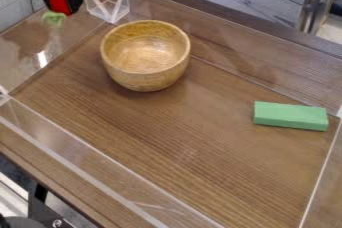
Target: Move the red fruit to the left
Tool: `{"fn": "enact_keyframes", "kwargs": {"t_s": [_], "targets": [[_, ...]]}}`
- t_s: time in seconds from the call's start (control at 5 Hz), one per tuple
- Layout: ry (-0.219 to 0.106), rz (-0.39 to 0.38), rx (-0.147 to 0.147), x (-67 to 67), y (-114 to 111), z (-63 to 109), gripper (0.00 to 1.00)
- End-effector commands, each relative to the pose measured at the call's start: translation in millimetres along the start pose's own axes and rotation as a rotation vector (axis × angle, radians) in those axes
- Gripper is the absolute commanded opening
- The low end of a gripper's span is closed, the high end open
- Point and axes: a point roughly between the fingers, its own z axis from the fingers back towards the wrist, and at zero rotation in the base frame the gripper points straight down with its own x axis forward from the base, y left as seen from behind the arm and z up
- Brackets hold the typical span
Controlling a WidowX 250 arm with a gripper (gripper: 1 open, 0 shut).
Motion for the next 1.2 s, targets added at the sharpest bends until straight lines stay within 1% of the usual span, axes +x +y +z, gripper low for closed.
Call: {"fn": "enact_keyframes", "kwargs": {"t_s": [0.0,0.2,0.6,1.0], "targets": [[-0.051,-0.025,0.022,12.3,-2,17.8,0.00],[-0.042,-0.043,0.028,12.3,-4,16.1,0.00],[-0.029,0.065,0.057,5.3,-1,3.6,0.00],[-0.020,0.095,0.050,9.8,0,22.6,0.00]]}}
